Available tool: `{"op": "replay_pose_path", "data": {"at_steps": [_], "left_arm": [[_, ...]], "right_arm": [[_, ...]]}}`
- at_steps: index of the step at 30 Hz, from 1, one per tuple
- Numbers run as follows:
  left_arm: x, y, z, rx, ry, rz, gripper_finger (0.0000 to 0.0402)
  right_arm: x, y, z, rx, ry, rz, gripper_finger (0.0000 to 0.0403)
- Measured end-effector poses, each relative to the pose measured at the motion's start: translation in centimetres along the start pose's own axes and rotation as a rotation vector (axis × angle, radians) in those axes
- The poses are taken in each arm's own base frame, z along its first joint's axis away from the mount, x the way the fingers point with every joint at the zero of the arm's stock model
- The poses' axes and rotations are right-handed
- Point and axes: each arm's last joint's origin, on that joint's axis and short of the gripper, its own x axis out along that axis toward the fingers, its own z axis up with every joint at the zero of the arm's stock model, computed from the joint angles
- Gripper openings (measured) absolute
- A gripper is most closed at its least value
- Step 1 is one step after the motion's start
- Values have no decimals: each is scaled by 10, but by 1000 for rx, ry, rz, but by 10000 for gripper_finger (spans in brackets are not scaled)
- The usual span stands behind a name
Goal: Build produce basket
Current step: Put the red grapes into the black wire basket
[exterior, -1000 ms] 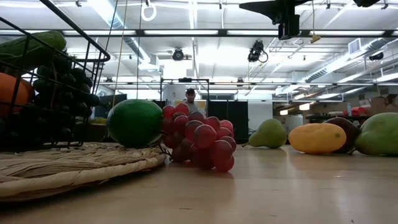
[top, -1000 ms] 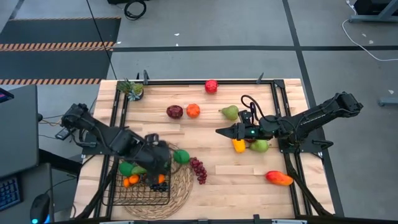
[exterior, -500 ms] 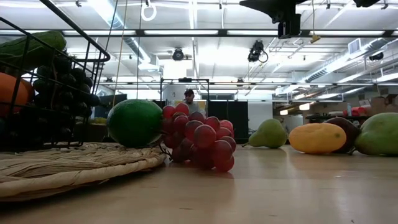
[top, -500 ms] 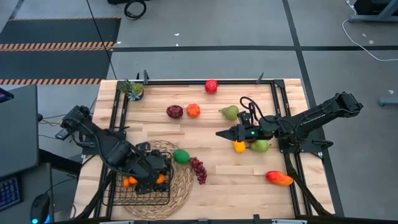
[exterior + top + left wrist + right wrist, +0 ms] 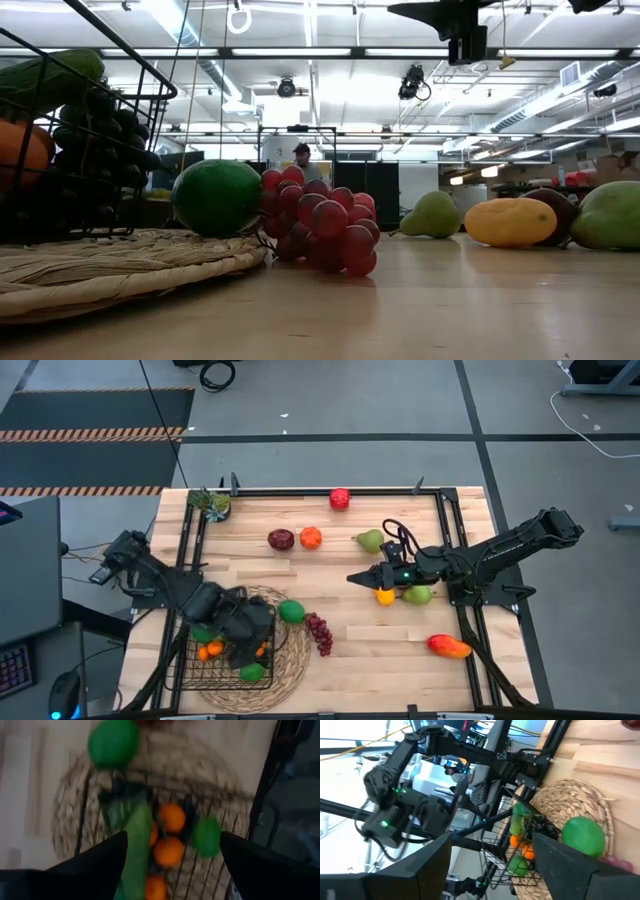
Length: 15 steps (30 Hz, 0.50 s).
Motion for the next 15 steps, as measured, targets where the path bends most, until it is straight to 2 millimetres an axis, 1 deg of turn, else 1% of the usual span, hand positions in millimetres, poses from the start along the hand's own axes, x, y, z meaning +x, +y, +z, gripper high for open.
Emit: {"op": "replay_pose_path", "data": {"at_steps": [5, 8, 12, 15], "left_arm": [[3, 14, 31, -4, -115, -54, 314], [10, 23, 51, 12, -165, -83, 314], [29, 31, 75, 37, -179, -117, 314], [49, 30, 90, 117, -177, -142, 314]], "right_arm": [[0, -1, -1, -6, 24, -9, 282], [0, -1, -2, -12, 65, 7, 279], [-1, -1, -4, -5, 149, 16, 275], [-5, -3, -4, 29, 224, -6, 273]]}}
